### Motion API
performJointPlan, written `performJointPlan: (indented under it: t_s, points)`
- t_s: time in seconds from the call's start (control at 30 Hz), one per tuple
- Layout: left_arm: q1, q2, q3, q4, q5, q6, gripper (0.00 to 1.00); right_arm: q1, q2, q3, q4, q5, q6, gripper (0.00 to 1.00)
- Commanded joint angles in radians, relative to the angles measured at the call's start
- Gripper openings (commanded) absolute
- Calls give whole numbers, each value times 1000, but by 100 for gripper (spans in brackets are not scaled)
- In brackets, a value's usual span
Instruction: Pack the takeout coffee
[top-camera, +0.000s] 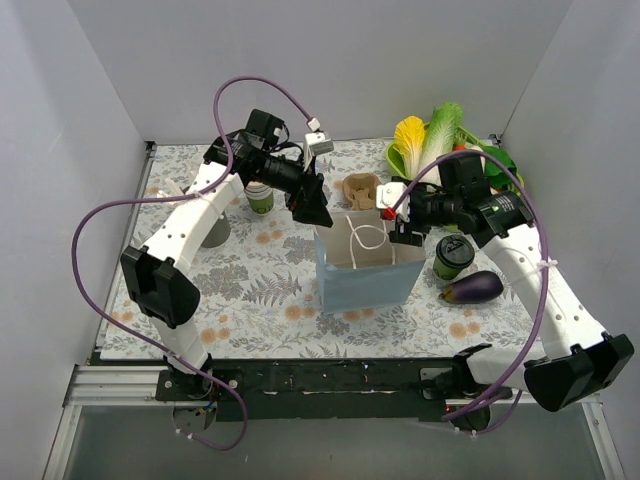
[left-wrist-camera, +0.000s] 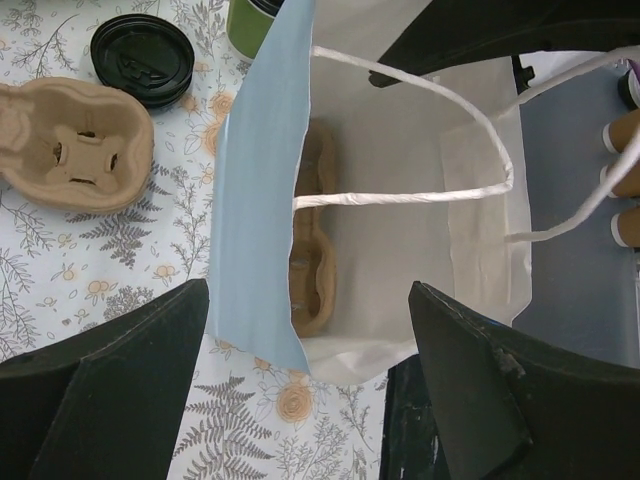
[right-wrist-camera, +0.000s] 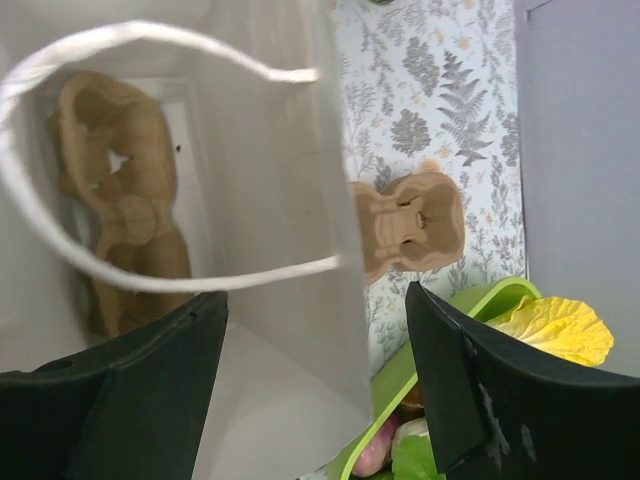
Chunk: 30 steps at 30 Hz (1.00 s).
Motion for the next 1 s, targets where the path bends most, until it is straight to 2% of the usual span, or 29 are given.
performJointPlan:
  t_s: [0.0, 0.03, 0.13, 0.17, 0.27, 0.37, 0.77, 0.93, 0.97]
  points:
    - [-18, -9, -2, -12, -1, 54, 81, 1, 12, -1, 218, -19, 160, 78]
    - [-22, -12, -16, -3, -7, 57, 81, 2, 28, 8, 245, -23, 190, 77]
    - [-36, -34, -65, 68, -18, 49, 81, -1, 88, 83, 217, -68, 272, 67]
    - [-42, -43, -77, 104, -19, 48, 81, -1, 105, 106, 168, -86, 283, 58]
    - [-58, -41, -93, 161, -21, 37, 81, -10, 160, 158, 117, -146, 350, 45]
    - [-62, -29, -90, 218, -5, -15, 79, -22, 168, 139, 120, -206, 419, 38]
    - [-85, 74, -16, 292, 51, -115, 67, -45, 167, 109, 137, -260, 470, 33]
    - [-94, 118, 16, 293, 25, -118, 49, -47, 165, 105, 141, -263, 471, 33]
    - [-94, 133, 22, 290, 27, -121, 41, -48, 164, 103, 141, -261, 475, 33]
